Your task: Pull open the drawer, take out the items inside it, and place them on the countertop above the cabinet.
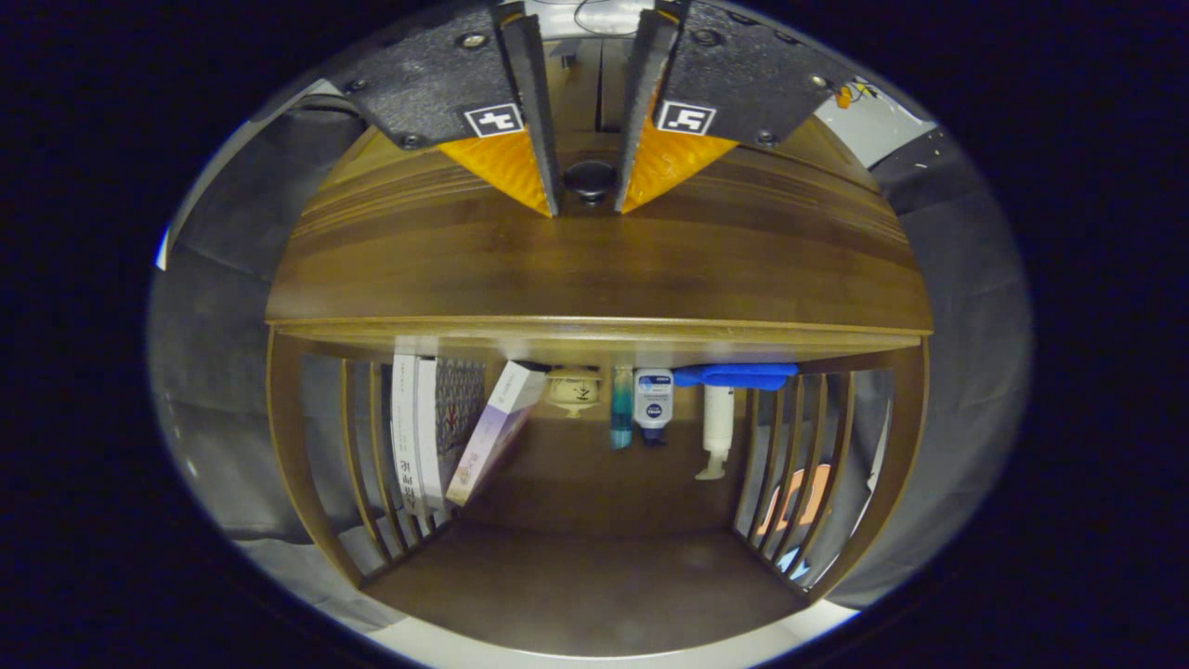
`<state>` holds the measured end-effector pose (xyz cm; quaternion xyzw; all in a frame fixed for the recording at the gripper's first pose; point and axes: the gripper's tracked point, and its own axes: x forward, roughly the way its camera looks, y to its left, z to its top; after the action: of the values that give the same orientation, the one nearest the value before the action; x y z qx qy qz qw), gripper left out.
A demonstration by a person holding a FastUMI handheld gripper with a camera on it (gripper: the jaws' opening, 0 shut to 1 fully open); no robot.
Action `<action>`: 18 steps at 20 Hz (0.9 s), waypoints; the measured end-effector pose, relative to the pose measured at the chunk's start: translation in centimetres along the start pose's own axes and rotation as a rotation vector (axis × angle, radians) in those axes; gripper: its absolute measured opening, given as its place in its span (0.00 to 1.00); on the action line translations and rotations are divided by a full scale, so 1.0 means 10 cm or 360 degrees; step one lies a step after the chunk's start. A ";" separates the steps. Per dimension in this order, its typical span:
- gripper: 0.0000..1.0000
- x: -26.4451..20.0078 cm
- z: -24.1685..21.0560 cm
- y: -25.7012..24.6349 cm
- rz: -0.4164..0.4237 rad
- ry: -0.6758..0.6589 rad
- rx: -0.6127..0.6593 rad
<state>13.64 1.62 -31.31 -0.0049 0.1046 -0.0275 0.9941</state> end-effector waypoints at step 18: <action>0.22 -0.12 -0.05 -0.02 0.0014 0.0039 -0.0006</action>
<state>12.31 1.45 -31.53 -0.0061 0.1169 -0.0229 0.9929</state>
